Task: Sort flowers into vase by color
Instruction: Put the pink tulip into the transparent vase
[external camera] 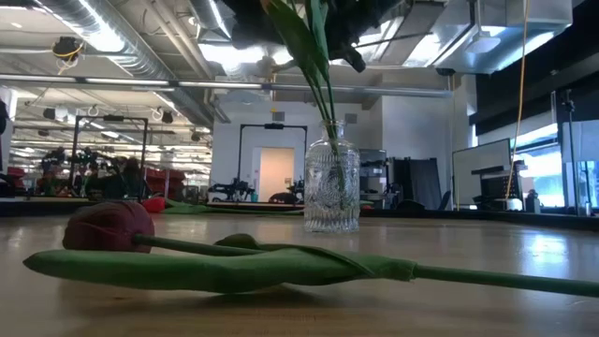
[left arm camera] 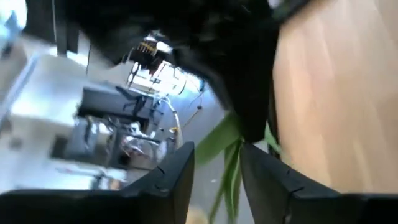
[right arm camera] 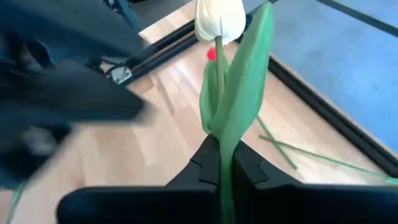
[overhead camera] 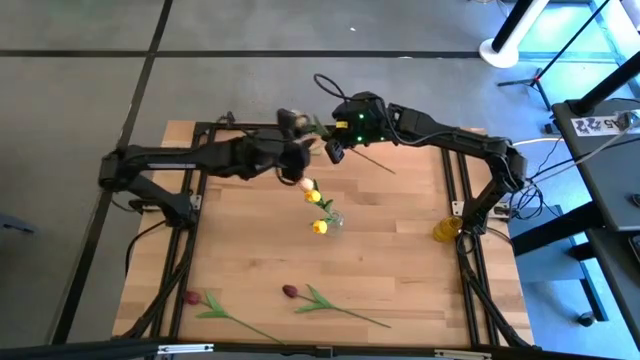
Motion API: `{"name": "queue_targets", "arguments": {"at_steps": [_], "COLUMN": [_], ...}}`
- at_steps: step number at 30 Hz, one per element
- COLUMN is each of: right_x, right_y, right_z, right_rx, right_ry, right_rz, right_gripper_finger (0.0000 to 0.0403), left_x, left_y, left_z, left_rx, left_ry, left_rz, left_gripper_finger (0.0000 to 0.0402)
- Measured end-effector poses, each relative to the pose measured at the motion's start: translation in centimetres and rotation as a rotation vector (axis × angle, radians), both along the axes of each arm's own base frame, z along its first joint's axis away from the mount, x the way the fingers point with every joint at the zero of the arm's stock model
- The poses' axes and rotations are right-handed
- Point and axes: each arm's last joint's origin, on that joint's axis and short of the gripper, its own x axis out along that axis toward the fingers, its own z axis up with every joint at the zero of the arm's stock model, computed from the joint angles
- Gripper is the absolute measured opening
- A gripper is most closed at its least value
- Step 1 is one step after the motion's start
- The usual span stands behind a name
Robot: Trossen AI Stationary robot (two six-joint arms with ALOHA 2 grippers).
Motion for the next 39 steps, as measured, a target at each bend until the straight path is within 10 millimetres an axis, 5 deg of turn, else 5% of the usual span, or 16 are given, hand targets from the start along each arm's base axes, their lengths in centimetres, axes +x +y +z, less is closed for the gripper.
{"name": "queue_targets", "arguments": {"at_steps": [9,14,18,25,31,39], "right_x": [-3.0,-4.9,-4.6,-3.6,-3.5,-3.4], "right_y": [1.1,2.8,5.1,9.1,9.4,9.5], "right_z": [3.7,3.5,3.9,5.7,5.8,5.5], "right_rx": [-0.188,-0.287,-0.286,-0.358,-0.350,-0.337], "right_ry": [-0.361,-0.673,-0.830,-0.895,-0.883,-0.861], "right_rz": [0.025,0.071,0.195,0.305,0.269,0.292], "right_gripper_finger": [0.0006,0.0006,0.0006,0.0006,0.0011,0.0008], "left_x": [-10.5,-13.4,-12.6,-7.8,-3.3,-1.2], "left_y": [-1.9,-2.8,-3.0,-3.0,-3.7,-4.2], "left_z": [6.5,8.6,9.9,10.2,9.0,8.0], "left_rx": [-0.465,-0.771,-0.881,-0.994,-1.022,-1.022], "left_ry": [-0.565,-0.824,-0.952,-1.064,-1.083,-1.127], "left_rz": [0.087,-0.071,-0.221,-0.448,-0.592,-0.569], "left_gripper_finger": [0.0138,0.0134,0.0146,0.0174,0.0173,0.0121]}}
